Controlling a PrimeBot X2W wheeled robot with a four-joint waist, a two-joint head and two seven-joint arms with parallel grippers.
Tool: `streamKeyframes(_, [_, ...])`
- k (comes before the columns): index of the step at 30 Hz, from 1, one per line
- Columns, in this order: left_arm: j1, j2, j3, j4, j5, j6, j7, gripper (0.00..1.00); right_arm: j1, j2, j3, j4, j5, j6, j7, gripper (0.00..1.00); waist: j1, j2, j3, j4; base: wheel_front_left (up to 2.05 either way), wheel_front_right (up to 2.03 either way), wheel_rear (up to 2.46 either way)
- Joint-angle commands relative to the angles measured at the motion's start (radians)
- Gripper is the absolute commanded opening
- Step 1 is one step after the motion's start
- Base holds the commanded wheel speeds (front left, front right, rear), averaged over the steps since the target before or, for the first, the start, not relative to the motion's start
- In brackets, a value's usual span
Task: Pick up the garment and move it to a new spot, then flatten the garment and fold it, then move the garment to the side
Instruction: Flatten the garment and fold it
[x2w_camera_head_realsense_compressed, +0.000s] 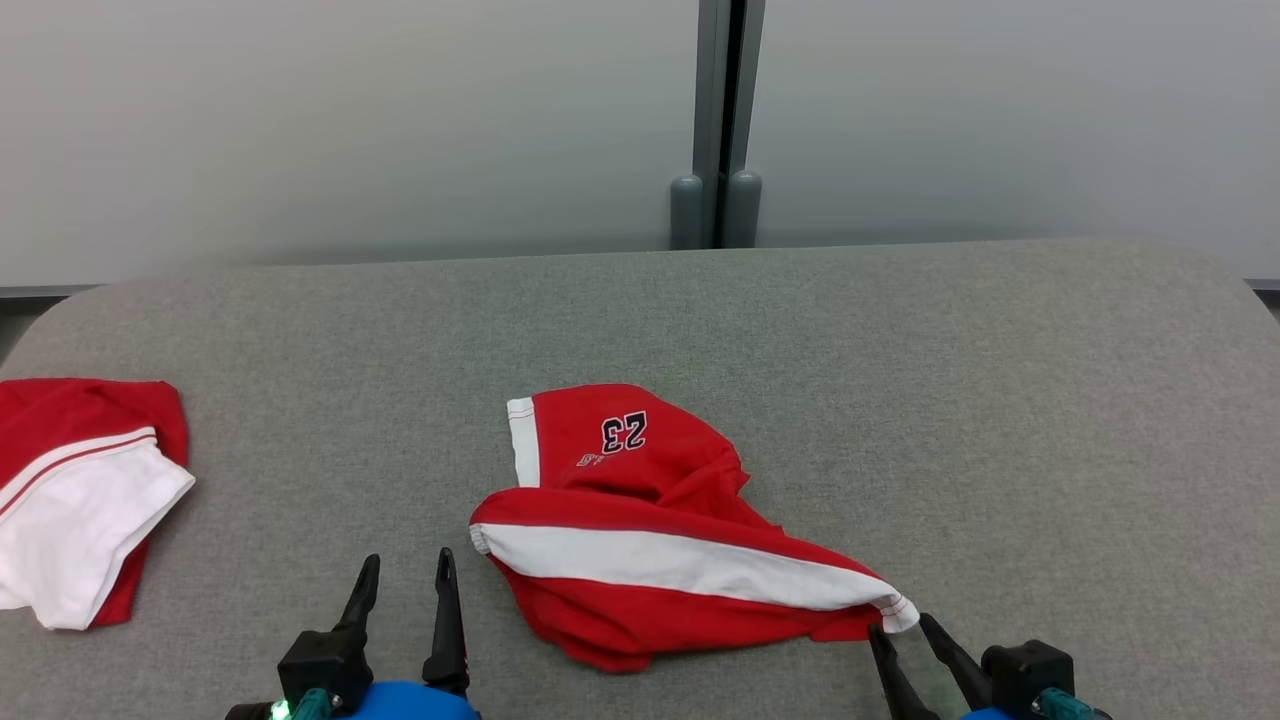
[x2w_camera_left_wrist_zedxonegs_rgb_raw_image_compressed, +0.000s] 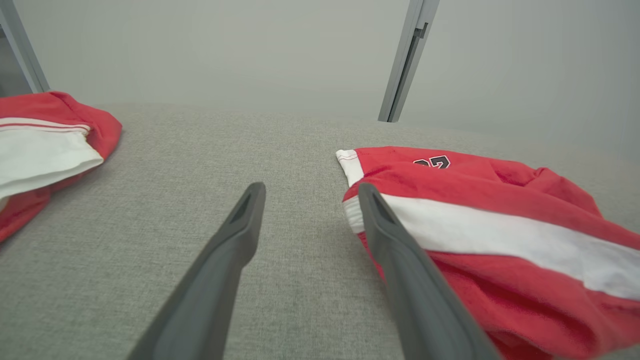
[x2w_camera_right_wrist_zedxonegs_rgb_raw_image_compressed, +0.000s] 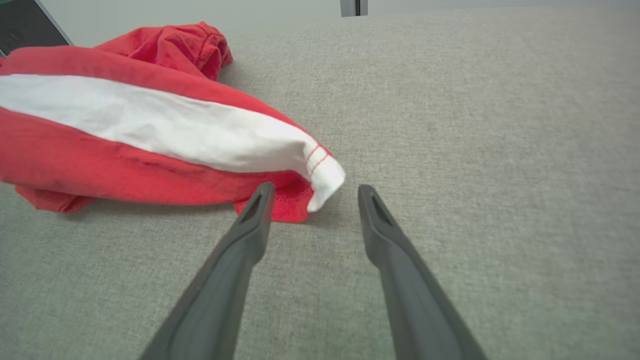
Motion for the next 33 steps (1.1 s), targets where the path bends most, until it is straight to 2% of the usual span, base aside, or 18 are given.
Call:
streamKeyframes(1, [-0.008, -0.001, -0.003, -0.005, -0.001, 0.003, -0.003, 1.00, -0.014, -0.002, 0.003, 0.002, 0.012, 0.000, -0.004, 0.49, 0.0000, 0.0000, 0.006, 0.006, 0.00, 0.00, 0.00])
streamKeyframes(2, [-0.010, -0.002, -0.003, -0.005, -0.001, 0.003, -0.003, 1.00, -0.018, -0.002, 0.004, -0.003, 0.011, 0.000, -0.004, 0.36, 0.0000, 0.0000, 0.008, 0.007, 0.00, 0.00, 0.00])
streamKeyframes(4, [-0.013, -0.002, -0.005, -0.006, -0.002, 0.000, -0.003, 1.00, -0.019, -0.002, 0.000, -0.017, 0.013, 0.000, -0.004, 0.00, 0.0000, 0.0000, 0.011, 0.009, 0.00, 0.00, 0.00])
streamKeyframes(7, [-0.009, -0.002, -0.011, 0.000, -0.019, -0.017, -0.003, 1.00, -0.018, -0.002, -0.021, -0.046, 0.006, 0.000, -0.004, 0.00, 0.0000, 0.0000, 0.013, 0.010, 0.00, 0.00, 0.00])
streamKeyframes(12, [0.003, -0.001, -0.035, 0.035, -0.095, -0.087, -0.003, 1.00, -0.019, -0.004, -0.086, -0.068, -0.020, 0.000, -0.004, 0.00, 0.0000, 0.0000, 0.010, 0.009, 0.00, 0.00, 0.00])
streamKeyframes(20, [-0.035, -0.001, -0.106, 0.075, -0.212, -0.159, -0.003, 1.00, -0.059, -0.031, -0.171, -0.008, -0.088, 0.000, -0.004, 0.00, 0.0000, 0.0000, 0.016, 0.014, 0.00, 0.00, 0.00])
streamKeyframes(29, [-0.120, -0.001, -0.241, 0.099, -0.437, -0.169, -0.003, 1.00, -0.082, -0.034, -0.187, 0.025, -0.126, 0.000, -0.004, 0.00, 0.0000, 0.0000, 0.035, 0.010, 0.00, 0.00, 0.00])
streamKeyframes(33, [-0.175, 0.029, -0.298, 0.115, -0.535, -0.169, -0.003, 1.00, -0.085, -0.031, -0.182, 0.024, -0.126, 0.000, -0.004, 0.00, 0.0000, 0.0000, 0.052, 0.000, 0.00, 0.00, 0.00])
